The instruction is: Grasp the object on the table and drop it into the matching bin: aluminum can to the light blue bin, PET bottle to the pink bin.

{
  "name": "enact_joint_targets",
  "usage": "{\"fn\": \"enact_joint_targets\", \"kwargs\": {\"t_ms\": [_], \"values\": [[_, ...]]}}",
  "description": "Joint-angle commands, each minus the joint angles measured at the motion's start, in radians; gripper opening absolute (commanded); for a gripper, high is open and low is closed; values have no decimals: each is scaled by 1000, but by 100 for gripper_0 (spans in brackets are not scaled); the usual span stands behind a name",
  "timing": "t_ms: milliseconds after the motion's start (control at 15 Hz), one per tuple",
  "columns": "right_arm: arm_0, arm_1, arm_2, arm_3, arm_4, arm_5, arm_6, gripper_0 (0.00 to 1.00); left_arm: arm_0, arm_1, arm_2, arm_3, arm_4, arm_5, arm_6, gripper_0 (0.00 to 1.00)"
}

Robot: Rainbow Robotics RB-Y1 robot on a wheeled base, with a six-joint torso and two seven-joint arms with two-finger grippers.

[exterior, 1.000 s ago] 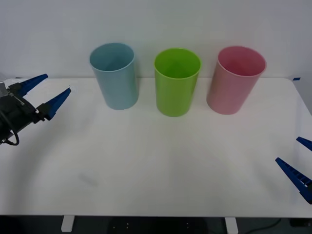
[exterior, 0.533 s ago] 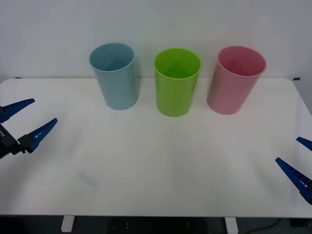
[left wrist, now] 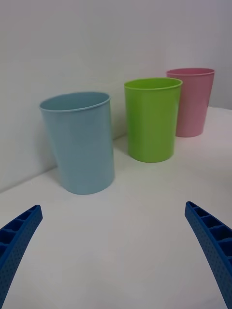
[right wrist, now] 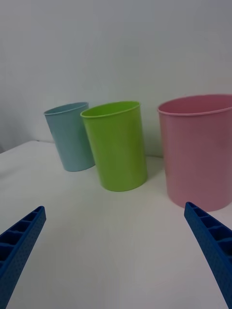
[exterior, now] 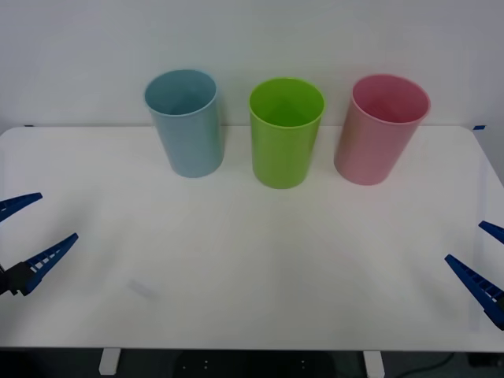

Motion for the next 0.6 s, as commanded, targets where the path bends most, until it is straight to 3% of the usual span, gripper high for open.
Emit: {"fn": "enact_joint_targets", "kwargs": {"t_ms": [67, 600], "values": [[0, 0, 0, 0, 0, 0, 0, 100, 40, -1, 7, -36, 20, -3, 1, 100], [0, 0, 0, 0, 0, 0, 0, 100, 68, 0, 17, -85, 31, -9, 12, 100]]}}
